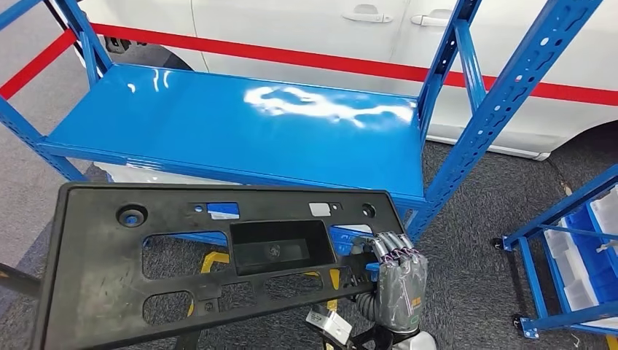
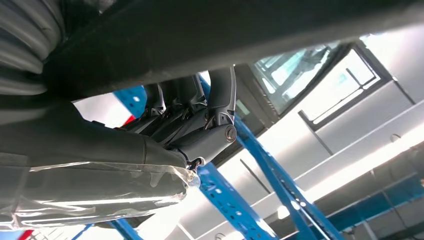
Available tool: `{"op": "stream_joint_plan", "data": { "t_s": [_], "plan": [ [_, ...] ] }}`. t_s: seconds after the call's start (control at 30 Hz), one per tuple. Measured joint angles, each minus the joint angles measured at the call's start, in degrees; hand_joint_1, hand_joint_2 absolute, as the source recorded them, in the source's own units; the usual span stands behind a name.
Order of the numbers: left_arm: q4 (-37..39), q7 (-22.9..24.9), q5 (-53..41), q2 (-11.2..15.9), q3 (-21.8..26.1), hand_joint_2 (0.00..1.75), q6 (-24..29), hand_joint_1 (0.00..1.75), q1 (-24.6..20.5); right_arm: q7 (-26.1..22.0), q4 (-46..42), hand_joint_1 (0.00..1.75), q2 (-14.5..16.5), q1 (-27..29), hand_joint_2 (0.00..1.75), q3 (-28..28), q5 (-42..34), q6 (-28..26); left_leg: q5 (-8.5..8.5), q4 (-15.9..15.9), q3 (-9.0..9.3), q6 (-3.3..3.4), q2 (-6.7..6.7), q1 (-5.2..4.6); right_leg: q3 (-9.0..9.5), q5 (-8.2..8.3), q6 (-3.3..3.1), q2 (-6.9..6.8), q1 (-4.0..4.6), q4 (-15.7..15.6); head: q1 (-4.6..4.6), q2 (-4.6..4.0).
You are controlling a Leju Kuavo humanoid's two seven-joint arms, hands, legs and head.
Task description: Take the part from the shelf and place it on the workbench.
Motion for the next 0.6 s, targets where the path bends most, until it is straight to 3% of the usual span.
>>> {"op": "stream_joint_plan", "data": {
  "t_s": [0.03, 0.1, 0.17, 0.23, 0.33, 0.53, 0.6],
  "plan": [
    [0.00, 0.00, 0.01, -0.01, 0.01, 1.75, 0.00, 0.00, 0.02, 0.01, 0.00, 1.75, 0.00, 0.01, 1.75, -0.02, 0.00, 0.00, 0.24, 0.31, -0.61, -0.13, -0.01, 0.02, 1.79, 1.08, 0.03, -0.01, -0.06, -1.78, 0.01, -0.01],
    [0.00, 0.00, 0.00, -0.02, 0.02, 1.75, 0.00, 0.00, 0.02, 0.01, -0.01, 1.75, 0.00, -0.03, 1.75, -0.03, 0.00, -0.01, 0.56, 1.05, -1.59, -0.46, -0.04, 0.01, 7.37, 3.33, -0.15, -0.02, -0.09, -9.66, 0.00, 0.00],
    [0.00, 0.00, -0.01, -0.02, 0.03, 1.75, 0.00, 0.00, 0.00, 0.02, -0.01, 1.75, 0.00, 0.01, 1.75, -0.06, 0.00, -0.02, 0.92, 1.54, -2.08, -1.03, -0.08, -0.06, 10.39, 4.35, -0.58, 0.04, 0.22, -14.73, 0.00, 0.00],
    [0.00, 0.00, -0.03, -0.02, 0.04, 1.75, 0.00, 0.00, -0.01, 0.02, -0.01, 1.75, 0.01, 0.05, 1.75, -0.10, 0.00, -0.03, 1.49, 1.55, -2.29, -1.81, -0.10, -0.11, 10.07, 4.76, -1.16, 0.09, 0.52, -15.22, -0.01, 0.00],
    [0.00, 0.00, -0.07, 0.00, 0.07, 1.75, 0.00, 0.00, 0.02, 0.03, -0.01, 1.75, 0.04, 0.01, 1.75, -0.17, 0.02, -0.03, 1.56, 1.77, -2.71, -2.60, -0.17, 0.04, 9.62, 5.52, -2.19, -0.05, 0.13, -15.91, 0.01, 0.00],
    [0.00, 0.00, -0.07, 0.01, 0.07, 1.75, 0.00, 0.00, 0.03, 0.03, -0.01, 1.75, 0.04, 0.00, 1.75, -0.18, 0.02, -0.03, 1.35, 1.95, -2.82, -2.68, -0.19, 0.12, 9.57, 5.72, -2.36, -0.10, 0.03, -16.03, 0.01, 0.00],
    [0.00, 0.00, -0.08, 0.01, 0.07, 1.75, 0.00, 0.00, 0.05, 0.06, -0.01, 1.75, 0.07, -0.01, 1.75, -0.20, 0.03, -0.03, -0.33, 3.29, -3.46, -2.84, -0.25, 0.15, 9.23, 6.04, -2.70, -0.11, 0.05, -16.05, -0.03, 0.00]
  ]
}}
